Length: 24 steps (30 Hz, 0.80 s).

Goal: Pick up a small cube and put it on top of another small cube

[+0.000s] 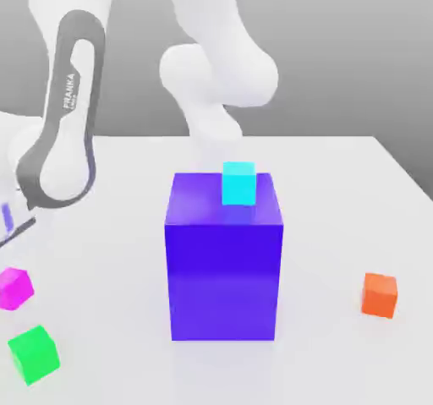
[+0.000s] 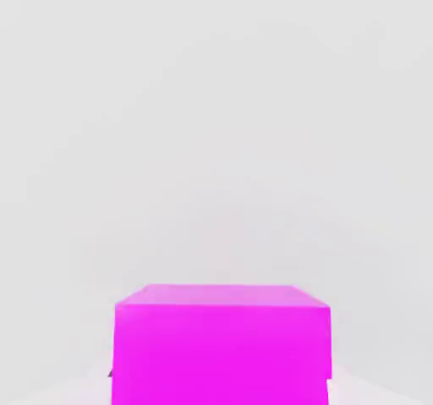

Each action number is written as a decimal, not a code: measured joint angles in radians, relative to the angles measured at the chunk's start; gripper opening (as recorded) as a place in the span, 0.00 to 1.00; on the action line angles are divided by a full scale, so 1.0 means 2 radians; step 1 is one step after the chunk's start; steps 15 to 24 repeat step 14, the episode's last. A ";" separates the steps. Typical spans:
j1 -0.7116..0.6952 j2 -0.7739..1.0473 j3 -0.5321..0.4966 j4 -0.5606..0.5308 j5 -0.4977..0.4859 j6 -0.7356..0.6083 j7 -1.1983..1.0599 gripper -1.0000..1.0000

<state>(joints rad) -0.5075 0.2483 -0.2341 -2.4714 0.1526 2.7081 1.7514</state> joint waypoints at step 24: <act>0.028 0.042 0.066 0.049 -0.037 -0.002 -0.140 1.00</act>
